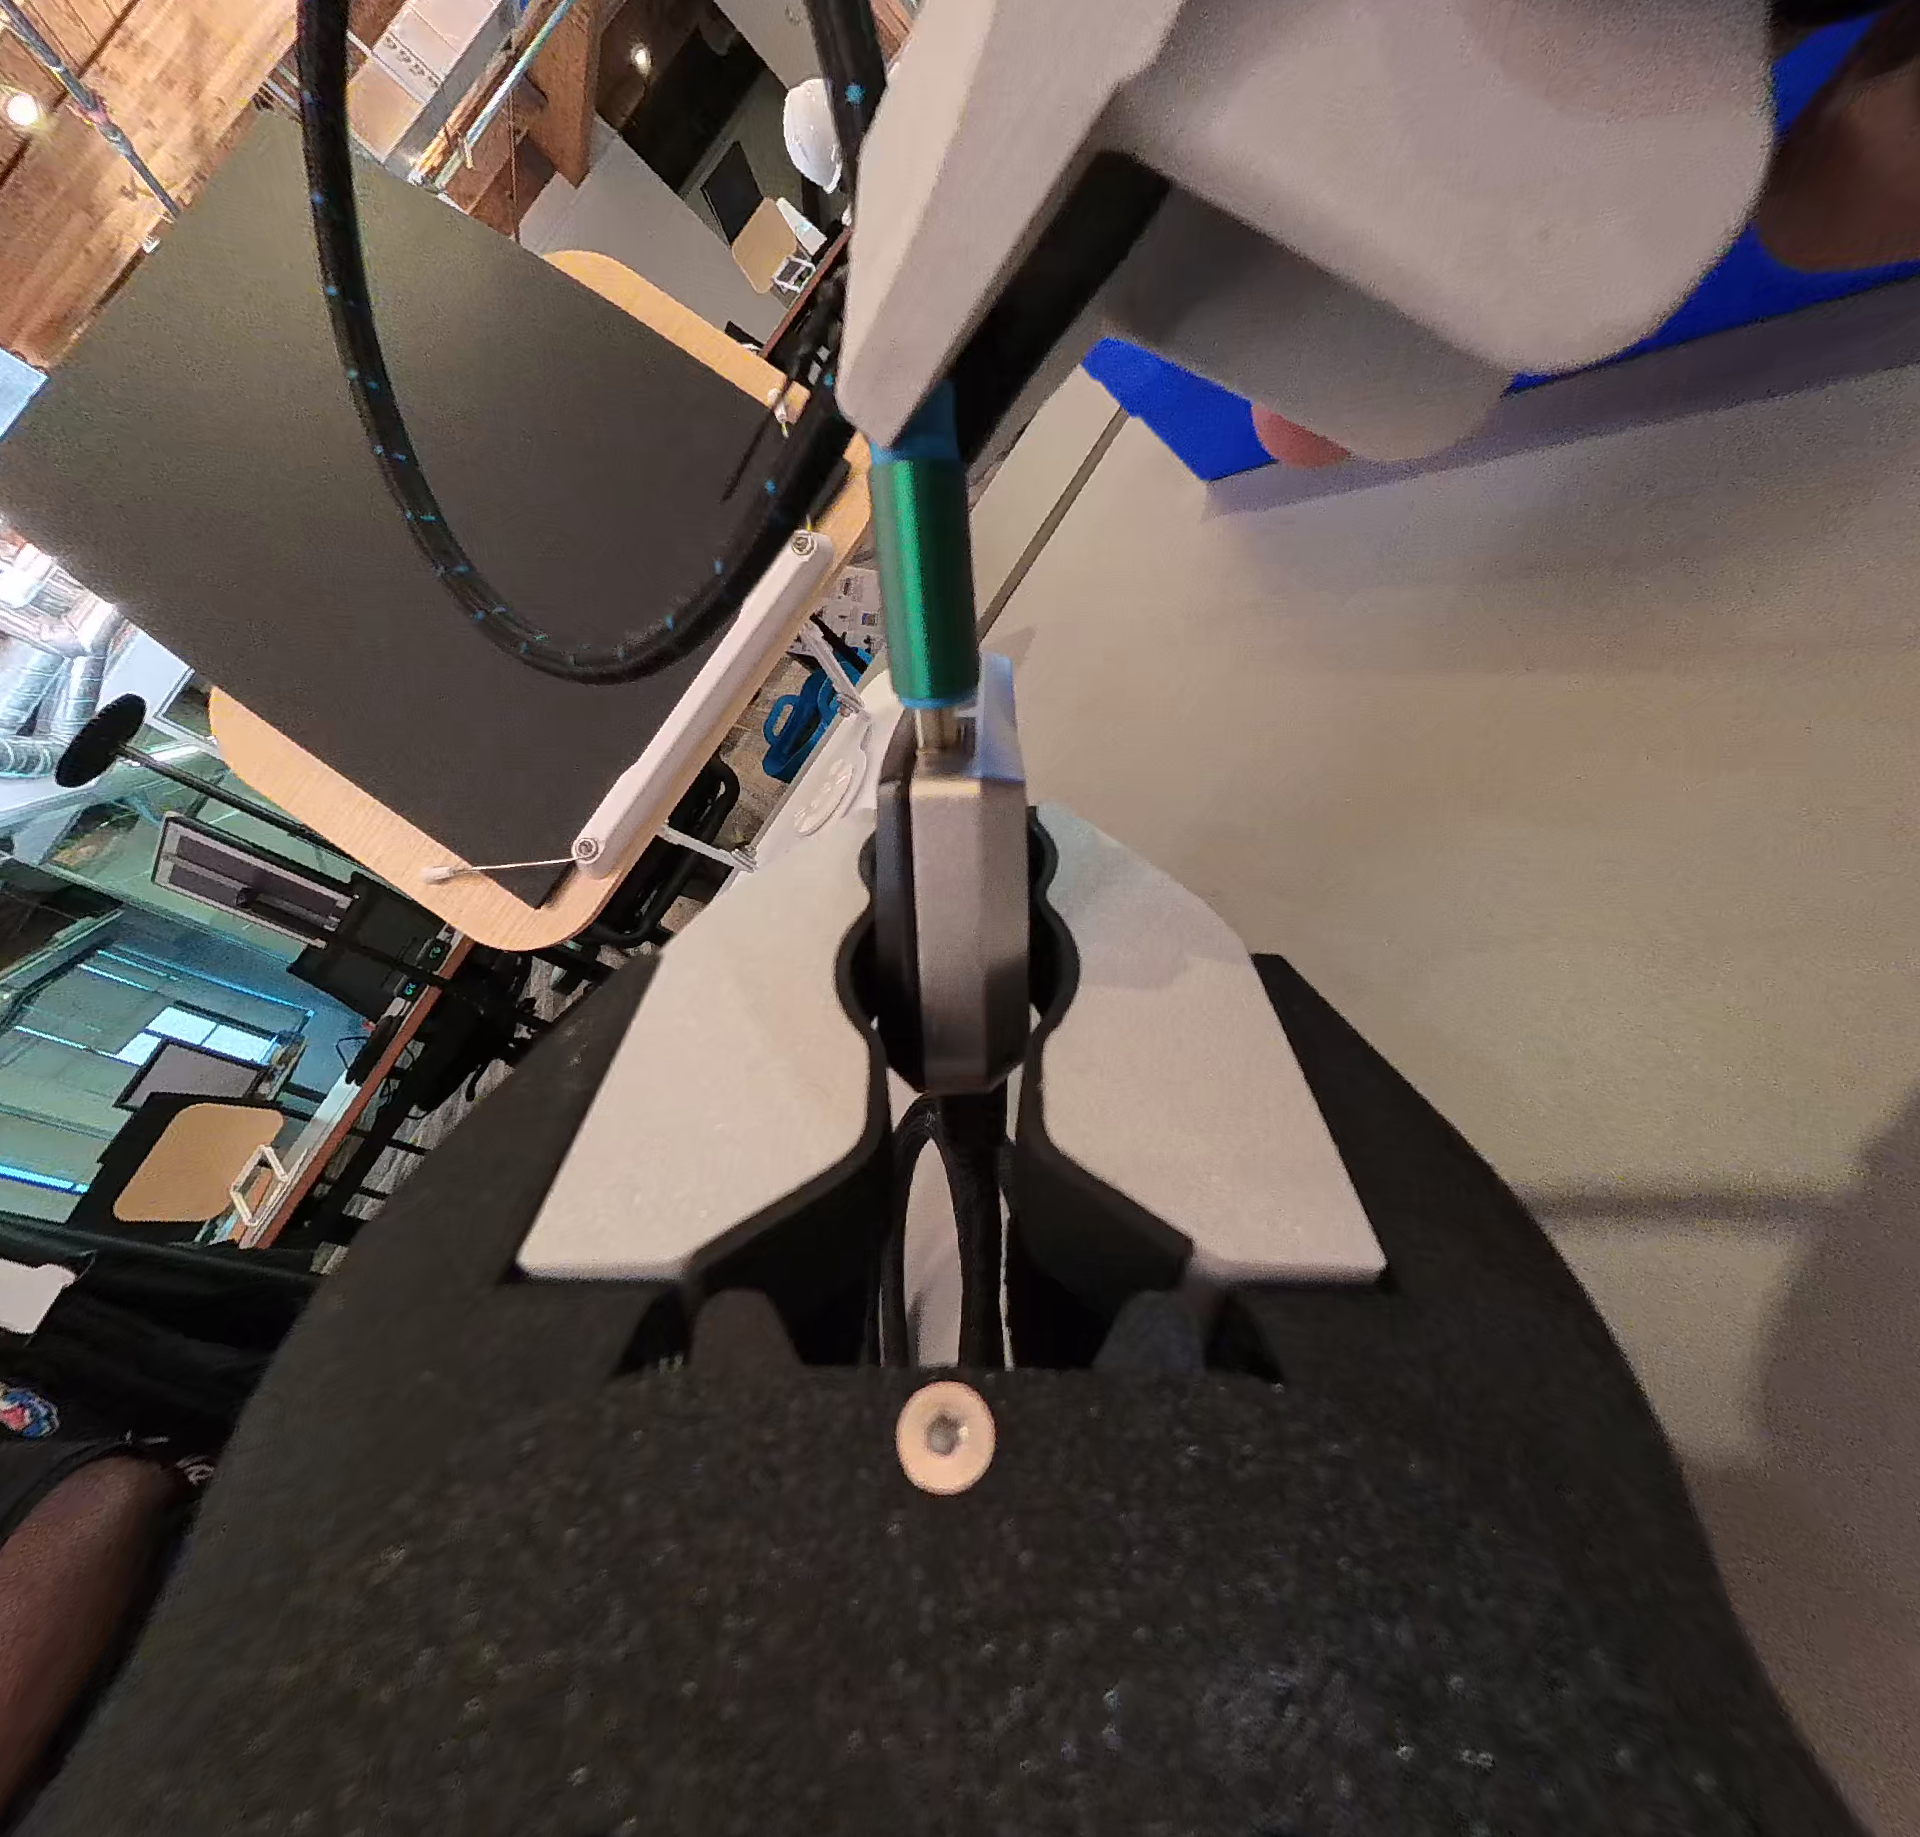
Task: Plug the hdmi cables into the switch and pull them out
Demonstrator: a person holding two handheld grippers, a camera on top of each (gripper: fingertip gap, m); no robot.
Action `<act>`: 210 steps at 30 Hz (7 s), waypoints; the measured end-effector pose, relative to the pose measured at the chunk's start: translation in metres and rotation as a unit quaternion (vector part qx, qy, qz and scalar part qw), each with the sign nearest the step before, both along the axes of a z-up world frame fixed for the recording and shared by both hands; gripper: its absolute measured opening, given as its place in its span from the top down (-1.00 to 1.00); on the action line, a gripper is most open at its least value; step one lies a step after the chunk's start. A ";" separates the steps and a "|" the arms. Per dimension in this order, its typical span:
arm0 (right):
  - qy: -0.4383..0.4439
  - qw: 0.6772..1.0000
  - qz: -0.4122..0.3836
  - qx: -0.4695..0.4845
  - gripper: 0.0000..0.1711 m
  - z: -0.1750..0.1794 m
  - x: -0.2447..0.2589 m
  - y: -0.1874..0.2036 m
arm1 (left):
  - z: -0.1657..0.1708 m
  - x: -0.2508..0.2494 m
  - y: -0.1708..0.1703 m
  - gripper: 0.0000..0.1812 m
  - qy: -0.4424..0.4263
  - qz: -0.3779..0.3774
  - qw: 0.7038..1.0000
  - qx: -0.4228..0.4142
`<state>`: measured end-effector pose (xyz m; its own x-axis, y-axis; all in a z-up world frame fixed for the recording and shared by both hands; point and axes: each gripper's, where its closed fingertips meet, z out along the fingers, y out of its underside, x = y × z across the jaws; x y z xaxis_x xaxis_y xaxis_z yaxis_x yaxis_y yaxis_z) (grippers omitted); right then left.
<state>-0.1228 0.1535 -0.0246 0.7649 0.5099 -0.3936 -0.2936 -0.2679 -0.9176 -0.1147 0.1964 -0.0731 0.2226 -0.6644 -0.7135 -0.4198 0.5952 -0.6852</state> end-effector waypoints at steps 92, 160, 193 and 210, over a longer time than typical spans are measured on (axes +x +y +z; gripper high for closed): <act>-0.008 0.990 0.103 -0.100 0.50 -0.010 0.019 -0.009 | 0.004 0.004 -0.013 0.76 0.002 -0.039 0.999 0.010; -0.131 0.988 0.062 -0.057 0.77 -0.026 0.004 -0.025 | -0.001 0.002 -0.023 0.77 -0.006 -0.050 0.992 0.112; -0.485 0.843 0.230 -0.048 0.71 -0.007 0.005 -0.041 | 0.012 -0.011 -0.066 0.77 0.176 -0.285 0.914 -0.230; -0.355 0.899 0.257 -0.004 0.86 -0.019 0.001 -0.051 | 0.015 -0.024 -0.088 0.77 0.174 -0.359 0.861 -0.315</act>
